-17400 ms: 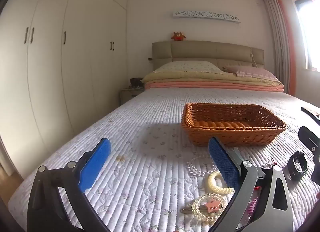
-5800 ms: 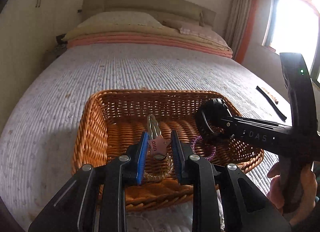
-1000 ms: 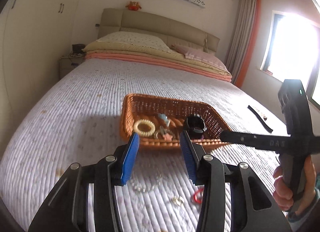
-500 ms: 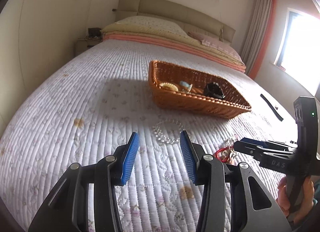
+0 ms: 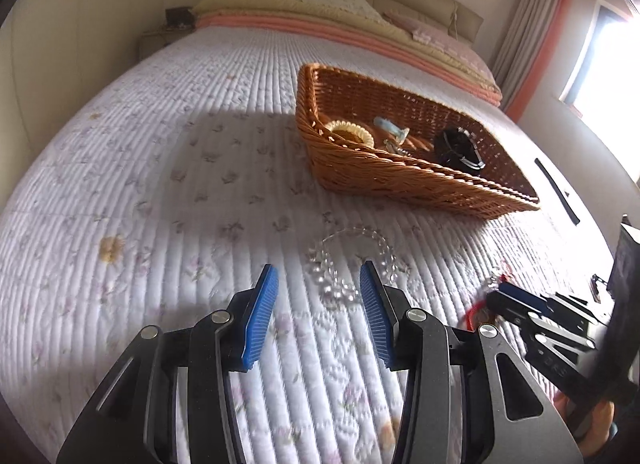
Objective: Organize jewelry
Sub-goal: 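Grasp the second clear bead bracelet with the left tool while the right tool grasps the red cord charm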
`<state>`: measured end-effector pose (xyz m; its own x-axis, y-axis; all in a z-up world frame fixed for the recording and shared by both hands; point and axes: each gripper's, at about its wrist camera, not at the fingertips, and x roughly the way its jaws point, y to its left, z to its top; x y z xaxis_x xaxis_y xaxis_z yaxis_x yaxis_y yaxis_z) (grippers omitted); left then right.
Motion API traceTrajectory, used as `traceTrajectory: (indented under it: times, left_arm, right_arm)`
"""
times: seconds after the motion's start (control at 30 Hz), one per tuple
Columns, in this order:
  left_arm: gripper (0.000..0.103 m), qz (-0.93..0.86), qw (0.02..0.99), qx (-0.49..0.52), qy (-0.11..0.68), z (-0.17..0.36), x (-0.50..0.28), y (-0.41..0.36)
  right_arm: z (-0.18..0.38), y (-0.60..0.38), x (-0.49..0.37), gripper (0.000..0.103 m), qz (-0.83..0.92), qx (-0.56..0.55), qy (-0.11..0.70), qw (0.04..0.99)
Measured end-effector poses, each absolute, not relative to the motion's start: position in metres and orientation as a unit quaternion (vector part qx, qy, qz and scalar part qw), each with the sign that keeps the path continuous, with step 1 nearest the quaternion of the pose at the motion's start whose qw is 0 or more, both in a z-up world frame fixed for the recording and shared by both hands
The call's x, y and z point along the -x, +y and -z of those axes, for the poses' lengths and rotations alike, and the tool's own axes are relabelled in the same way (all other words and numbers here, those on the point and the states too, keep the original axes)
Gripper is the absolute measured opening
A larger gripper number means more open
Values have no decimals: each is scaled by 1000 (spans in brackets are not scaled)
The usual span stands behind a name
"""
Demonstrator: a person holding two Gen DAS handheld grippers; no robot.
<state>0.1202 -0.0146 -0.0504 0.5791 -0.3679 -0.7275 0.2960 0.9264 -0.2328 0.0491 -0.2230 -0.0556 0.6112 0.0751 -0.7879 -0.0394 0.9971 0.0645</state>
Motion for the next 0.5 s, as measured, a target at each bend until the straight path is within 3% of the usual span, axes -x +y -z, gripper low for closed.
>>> traceTrajectory:
  times: [0.1, 0.13, 0.2, 0.27, 0.5]
  left_arm:
    - [39, 181, 876, 24, 446, 61, -136, -31]
    - [34, 175, 876, 16, 450, 65, -138, -35]
    - [15, 160, 883, -14, 441, 69, -137, -43]
    - [6, 165, 884, -8, 437, 70, -136, -41]
    - [6, 179, 885, 13, 431, 70, -133, -33]
  right_arm:
    - [55, -233, -48, 11, -33, -47, 434, 899]
    - [54, -237, -47, 9, -36, -57, 432, 900]
    - [50, -243, -43, 8, -44, -74, 425, 901]
    - [45, -252, -40, 7, -57, -100, 411, 904]
    - [23, -278, -21, 7, -86, -170, 374, 908]
